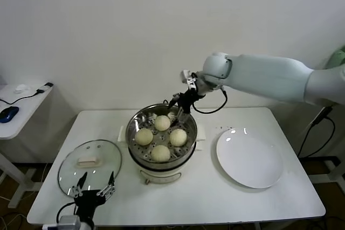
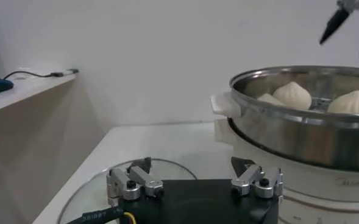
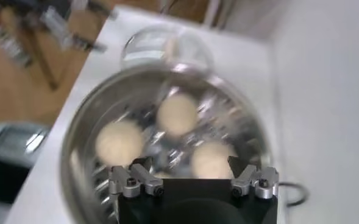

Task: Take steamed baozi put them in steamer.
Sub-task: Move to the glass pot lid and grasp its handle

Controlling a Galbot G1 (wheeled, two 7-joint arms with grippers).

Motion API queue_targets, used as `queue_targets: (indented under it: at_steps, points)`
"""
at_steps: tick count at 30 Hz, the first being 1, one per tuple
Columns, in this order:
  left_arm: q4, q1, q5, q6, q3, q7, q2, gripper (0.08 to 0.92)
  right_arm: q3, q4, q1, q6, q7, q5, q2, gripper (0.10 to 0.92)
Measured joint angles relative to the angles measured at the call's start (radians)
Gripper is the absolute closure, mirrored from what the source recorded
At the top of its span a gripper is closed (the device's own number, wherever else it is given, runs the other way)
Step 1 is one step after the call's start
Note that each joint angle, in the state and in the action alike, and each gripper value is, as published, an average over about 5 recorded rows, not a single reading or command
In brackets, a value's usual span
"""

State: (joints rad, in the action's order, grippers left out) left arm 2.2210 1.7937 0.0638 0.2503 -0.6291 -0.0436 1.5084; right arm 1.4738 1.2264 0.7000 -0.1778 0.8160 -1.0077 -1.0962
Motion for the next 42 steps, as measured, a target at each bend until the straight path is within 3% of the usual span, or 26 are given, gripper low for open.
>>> queue_targets:
  at_steps: [9, 17, 24, 32, 42]
  points:
    - [-0.002, -0.008, 0.008, -0.029, -0.006, -0.001, -0.008, 0.177, -0.354, 0.067, -0.215, 0.007, -0.375, 0.04, 0.183, 0.203]
    - [-0.014, -0.029, 0.006, -0.076, -0.025, -0.001, -0.022, 0.177, -0.853, 0.207, -0.656, -0.012, -0.597, 0.136, 0.34, 0.203]
    - [-0.039, -0.04, -0.015, -0.123, -0.04, -0.002, -0.04, 0.177, -1.316, 0.284, -1.118, 0.048, -0.657, 0.259, 0.359, 0.203]
    - [-0.071, -0.042, -0.073, -0.195, -0.039, -0.014, -0.042, 0.177, -1.752, 0.328, -1.579, 0.196, -0.671, 0.385, 0.258, 0.203]
    - [-0.124, -0.038, -0.201, -0.289, -0.048, -0.056, -0.055, 0.177, -1.988, 0.351, -1.938, 0.333, -0.679, 0.48, 0.09, 0.203]
